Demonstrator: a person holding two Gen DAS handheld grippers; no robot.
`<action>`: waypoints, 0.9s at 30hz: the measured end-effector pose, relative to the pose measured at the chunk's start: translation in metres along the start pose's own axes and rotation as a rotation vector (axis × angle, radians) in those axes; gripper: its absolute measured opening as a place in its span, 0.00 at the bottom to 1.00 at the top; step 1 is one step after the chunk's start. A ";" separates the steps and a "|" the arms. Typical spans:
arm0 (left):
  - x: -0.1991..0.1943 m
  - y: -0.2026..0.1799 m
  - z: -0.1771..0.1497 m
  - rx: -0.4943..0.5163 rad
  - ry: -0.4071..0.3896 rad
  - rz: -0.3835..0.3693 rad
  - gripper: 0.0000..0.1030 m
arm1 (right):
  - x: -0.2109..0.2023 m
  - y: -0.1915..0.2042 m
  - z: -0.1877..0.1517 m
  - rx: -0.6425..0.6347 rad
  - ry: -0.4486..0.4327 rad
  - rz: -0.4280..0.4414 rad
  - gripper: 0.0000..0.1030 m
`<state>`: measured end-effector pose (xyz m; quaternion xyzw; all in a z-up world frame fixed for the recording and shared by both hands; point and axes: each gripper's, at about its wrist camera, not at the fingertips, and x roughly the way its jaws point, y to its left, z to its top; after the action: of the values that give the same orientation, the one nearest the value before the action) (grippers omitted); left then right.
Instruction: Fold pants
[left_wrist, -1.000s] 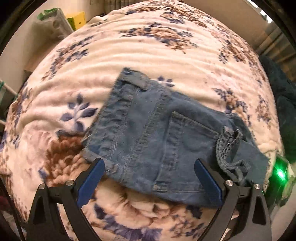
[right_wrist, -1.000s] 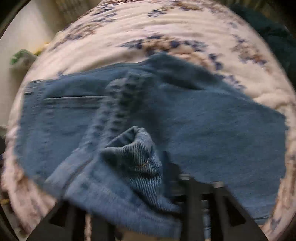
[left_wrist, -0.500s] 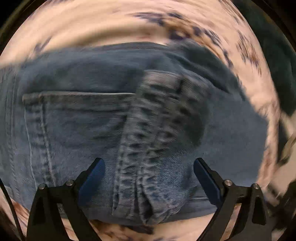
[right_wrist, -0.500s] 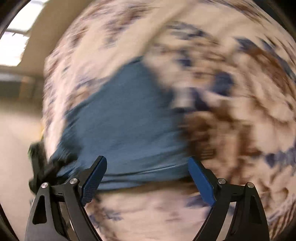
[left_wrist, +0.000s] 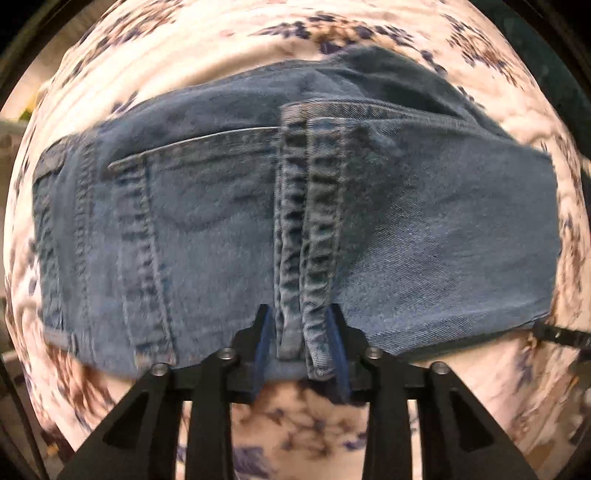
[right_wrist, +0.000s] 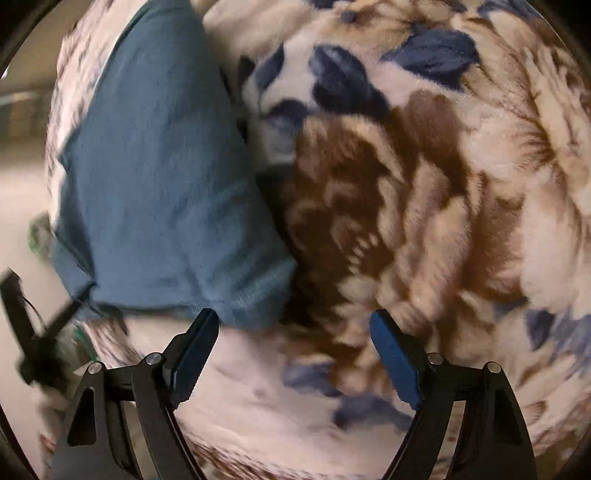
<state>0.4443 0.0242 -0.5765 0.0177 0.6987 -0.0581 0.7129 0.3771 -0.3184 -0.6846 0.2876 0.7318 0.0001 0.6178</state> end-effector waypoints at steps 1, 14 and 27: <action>-0.005 0.002 -0.001 -0.014 0.006 -0.005 0.38 | -0.003 0.001 -0.001 0.003 -0.003 0.017 0.84; 0.024 -0.018 -0.010 0.014 0.019 0.017 0.64 | 0.006 0.006 0.011 0.057 -0.069 0.039 0.84; -0.058 0.059 -0.003 -0.197 -0.186 -0.144 0.69 | -0.055 0.034 0.024 0.040 -0.194 0.041 0.84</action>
<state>0.4463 0.0865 -0.5220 -0.1080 0.6312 -0.0415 0.7669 0.4169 -0.3218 -0.6284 0.3135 0.6623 -0.0299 0.6798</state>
